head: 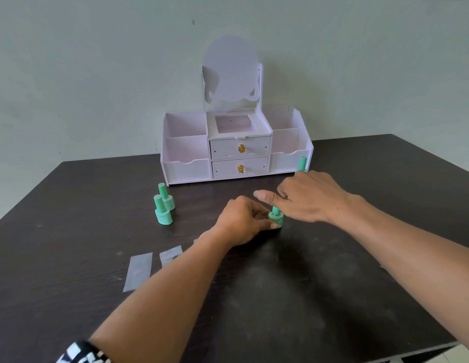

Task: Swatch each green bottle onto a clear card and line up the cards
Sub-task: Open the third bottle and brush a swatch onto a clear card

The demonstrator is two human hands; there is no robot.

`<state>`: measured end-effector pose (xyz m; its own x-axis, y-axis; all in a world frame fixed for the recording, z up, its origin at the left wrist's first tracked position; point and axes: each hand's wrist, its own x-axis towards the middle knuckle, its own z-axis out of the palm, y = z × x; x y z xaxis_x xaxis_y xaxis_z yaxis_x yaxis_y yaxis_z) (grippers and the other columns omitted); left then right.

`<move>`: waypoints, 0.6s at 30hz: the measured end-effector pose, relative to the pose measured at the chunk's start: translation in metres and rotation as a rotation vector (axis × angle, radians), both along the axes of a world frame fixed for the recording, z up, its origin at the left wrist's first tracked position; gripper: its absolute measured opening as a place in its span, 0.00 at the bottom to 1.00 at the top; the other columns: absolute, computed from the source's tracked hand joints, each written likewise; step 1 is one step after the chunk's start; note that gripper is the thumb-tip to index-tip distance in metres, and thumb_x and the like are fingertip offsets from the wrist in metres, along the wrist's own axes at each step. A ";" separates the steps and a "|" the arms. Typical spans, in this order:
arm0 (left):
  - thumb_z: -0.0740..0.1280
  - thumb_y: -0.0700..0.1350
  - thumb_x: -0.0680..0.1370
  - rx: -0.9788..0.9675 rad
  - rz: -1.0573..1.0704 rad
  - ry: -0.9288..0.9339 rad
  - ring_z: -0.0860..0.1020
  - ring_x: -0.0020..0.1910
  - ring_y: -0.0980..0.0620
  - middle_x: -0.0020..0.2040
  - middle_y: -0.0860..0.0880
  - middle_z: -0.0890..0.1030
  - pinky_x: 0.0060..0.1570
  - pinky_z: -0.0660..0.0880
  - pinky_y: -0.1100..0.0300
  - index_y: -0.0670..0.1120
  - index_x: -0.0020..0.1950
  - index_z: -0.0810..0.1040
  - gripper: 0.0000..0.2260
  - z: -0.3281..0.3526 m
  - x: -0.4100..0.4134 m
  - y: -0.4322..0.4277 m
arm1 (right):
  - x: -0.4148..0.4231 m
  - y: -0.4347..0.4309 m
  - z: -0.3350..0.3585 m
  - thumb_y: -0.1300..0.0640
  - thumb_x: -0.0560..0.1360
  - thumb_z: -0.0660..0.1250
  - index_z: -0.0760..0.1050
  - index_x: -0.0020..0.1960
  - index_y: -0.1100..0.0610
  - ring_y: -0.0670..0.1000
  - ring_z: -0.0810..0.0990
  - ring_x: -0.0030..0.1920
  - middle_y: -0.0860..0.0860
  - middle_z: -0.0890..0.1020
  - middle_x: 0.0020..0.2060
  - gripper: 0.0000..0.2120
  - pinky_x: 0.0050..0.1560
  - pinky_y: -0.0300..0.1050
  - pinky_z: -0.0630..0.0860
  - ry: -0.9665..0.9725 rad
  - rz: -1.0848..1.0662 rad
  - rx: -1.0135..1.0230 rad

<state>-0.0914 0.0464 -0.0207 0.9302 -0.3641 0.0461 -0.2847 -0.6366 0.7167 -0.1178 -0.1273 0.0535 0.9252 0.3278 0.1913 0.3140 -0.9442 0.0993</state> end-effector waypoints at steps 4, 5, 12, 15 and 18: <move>0.78 0.55 0.70 0.009 -0.006 -0.003 0.75 0.34 0.61 0.35 0.58 0.79 0.35 0.67 0.69 0.53 0.56 0.86 0.16 0.001 0.001 0.000 | -0.001 0.000 0.001 0.33 0.81 0.50 0.69 0.33 0.52 0.48 0.74 0.32 0.49 0.76 0.31 0.29 0.37 0.50 0.75 0.112 0.029 0.003; 0.78 0.55 0.70 0.011 -0.004 -0.005 0.75 0.34 0.61 0.35 0.58 0.79 0.35 0.67 0.70 0.53 0.56 0.86 0.16 0.001 0.000 0.000 | -0.001 0.001 -0.001 0.31 0.80 0.49 0.68 0.31 0.53 0.48 0.73 0.31 0.49 0.75 0.30 0.32 0.34 0.48 0.72 0.085 0.017 -0.007; 0.77 0.54 0.71 0.025 -0.028 0.007 0.77 0.40 0.60 0.43 0.56 0.82 0.40 0.72 0.65 0.53 0.58 0.85 0.17 0.004 -0.001 0.001 | -0.005 0.000 0.002 0.34 0.81 0.52 0.68 0.36 0.53 0.51 0.75 0.33 0.48 0.76 0.32 0.26 0.35 0.49 0.72 0.106 0.029 0.047; 0.77 0.54 0.71 0.022 -0.023 0.019 0.77 0.38 0.60 0.41 0.56 0.81 0.41 0.74 0.64 0.51 0.56 0.85 0.15 0.004 -0.002 0.001 | -0.004 0.002 -0.002 0.28 0.78 0.49 0.70 0.37 0.52 0.50 0.76 0.34 0.48 0.76 0.32 0.30 0.34 0.47 0.70 0.039 0.002 0.066; 0.76 0.54 0.72 0.028 -0.032 0.012 0.75 0.36 0.60 0.38 0.57 0.80 0.36 0.69 0.67 0.52 0.56 0.85 0.15 0.005 -0.002 0.001 | -0.006 -0.003 -0.001 0.36 0.81 0.56 0.69 0.42 0.48 0.51 0.77 0.38 0.45 0.77 0.36 0.18 0.34 0.46 0.69 0.145 0.036 0.124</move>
